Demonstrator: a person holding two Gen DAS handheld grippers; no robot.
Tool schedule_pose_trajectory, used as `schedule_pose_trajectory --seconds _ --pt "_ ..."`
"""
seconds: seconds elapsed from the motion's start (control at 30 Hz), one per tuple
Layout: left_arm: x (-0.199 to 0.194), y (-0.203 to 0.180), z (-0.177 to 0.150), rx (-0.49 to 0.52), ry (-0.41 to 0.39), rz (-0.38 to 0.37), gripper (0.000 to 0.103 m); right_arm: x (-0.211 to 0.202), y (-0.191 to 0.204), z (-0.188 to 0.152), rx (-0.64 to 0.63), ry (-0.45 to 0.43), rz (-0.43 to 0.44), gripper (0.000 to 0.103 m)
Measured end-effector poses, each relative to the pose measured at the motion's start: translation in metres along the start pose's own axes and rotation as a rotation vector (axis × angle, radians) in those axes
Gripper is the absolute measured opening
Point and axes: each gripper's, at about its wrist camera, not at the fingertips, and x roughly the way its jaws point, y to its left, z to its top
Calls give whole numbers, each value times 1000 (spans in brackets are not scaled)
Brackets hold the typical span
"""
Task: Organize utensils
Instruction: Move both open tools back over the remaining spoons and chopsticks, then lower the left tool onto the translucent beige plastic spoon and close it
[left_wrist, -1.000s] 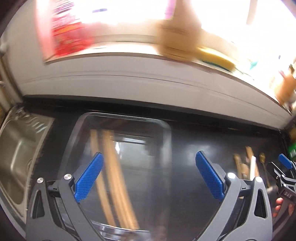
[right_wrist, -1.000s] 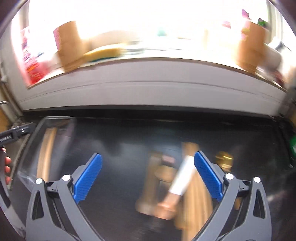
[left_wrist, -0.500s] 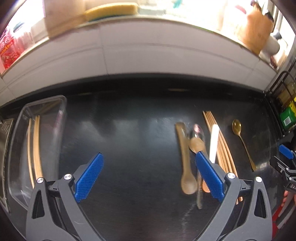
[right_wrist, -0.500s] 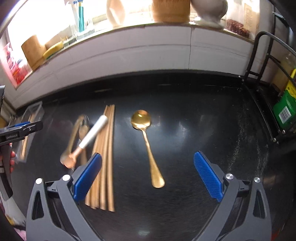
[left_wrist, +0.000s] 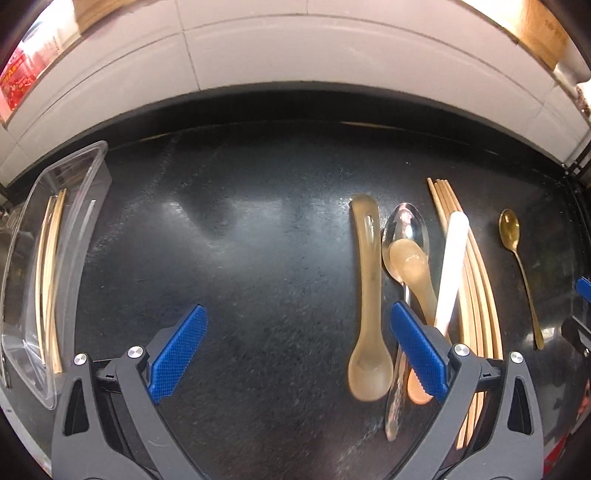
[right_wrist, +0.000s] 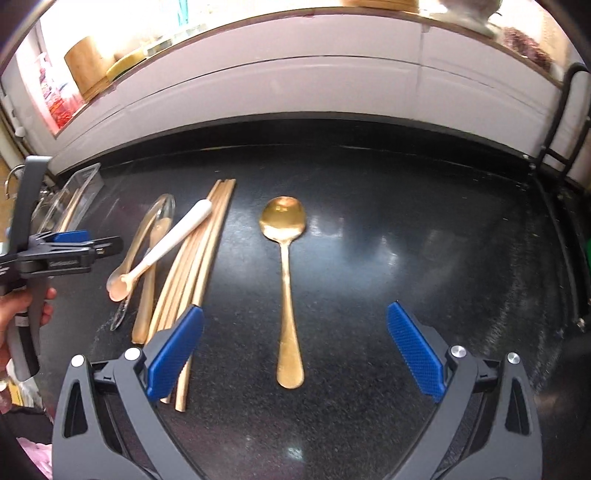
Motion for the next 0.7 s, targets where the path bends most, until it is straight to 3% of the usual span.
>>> schedule_pose_trajectory --seconds 0.3,0.7 --pt "23 0 9 -11 41 52 97 7 -1 7 -39 -3 41 96" --pt "33 5 16 -63 12 35 97 9 -4 11 -23 -13 68 96"
